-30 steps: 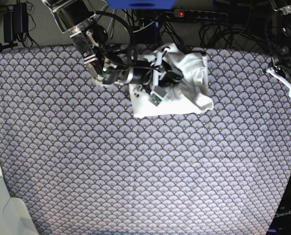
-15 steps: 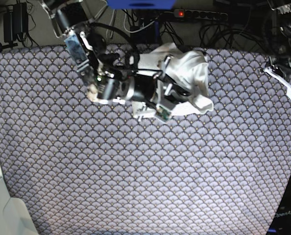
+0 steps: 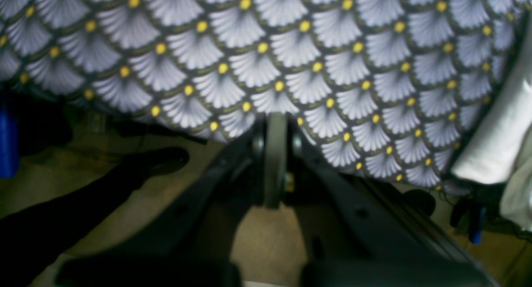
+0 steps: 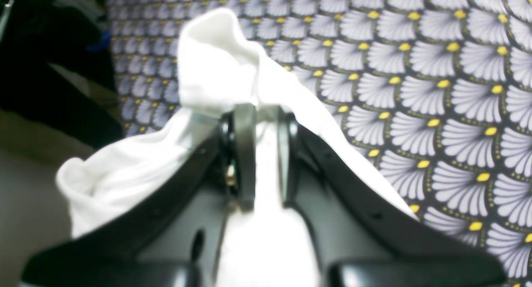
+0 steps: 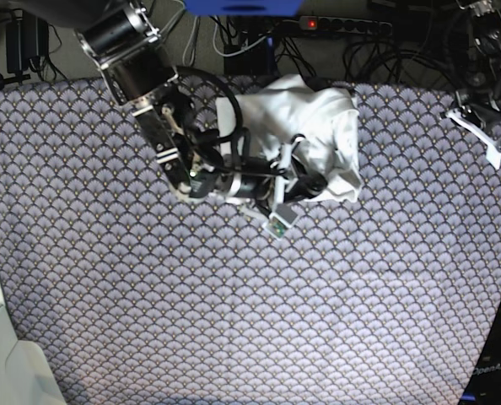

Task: Fold the T-shirt properly
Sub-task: 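Press the folded end onto the bundle with the right gripper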

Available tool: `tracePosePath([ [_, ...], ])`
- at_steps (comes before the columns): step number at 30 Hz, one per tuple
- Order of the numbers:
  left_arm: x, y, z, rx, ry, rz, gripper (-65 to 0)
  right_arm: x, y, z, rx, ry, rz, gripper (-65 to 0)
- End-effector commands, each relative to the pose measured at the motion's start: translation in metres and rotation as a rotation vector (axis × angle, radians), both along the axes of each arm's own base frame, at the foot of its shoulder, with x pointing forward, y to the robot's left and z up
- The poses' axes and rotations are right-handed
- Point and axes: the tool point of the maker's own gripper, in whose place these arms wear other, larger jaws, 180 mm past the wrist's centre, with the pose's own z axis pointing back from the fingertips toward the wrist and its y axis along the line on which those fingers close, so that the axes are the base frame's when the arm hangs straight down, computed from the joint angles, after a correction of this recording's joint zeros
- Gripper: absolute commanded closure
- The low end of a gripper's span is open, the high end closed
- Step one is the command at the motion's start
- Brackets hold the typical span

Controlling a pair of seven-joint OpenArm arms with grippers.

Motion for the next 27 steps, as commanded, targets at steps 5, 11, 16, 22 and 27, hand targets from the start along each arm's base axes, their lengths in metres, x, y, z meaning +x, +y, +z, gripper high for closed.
tracePosePath([
  [5,0.007,0.005,0.01,0.026,-0.029,-0.01,-0.4,0.005,-0.004,-0.025,0.021,0.074,-0.048,-8.2],
  [11,0.007,0.005,0.01,0.026,-0.029,-0.01,-0.4,0.01,-0.009,-0.035,0.017,0.096,-0.07,-8.2],
  [16,0.007,0.005,0.011,0.026,-0.031,-0.01,-0.4,0.015,-0.004,0.008,0.01,-0.029,-0.013,-8.2],
  [22,0.007,0.005,0.011,0.026,-0.031,-0.01,-0.4,0.001,0.012,0.053,0.028,-0.141,0.048,-8.2],
  [27,0.007,0.005,0.011,0.026,-0.031,-0.01,-0.4,-0.002,0.024,0.046,0.05,-0.1,0.048,-8.2],
])
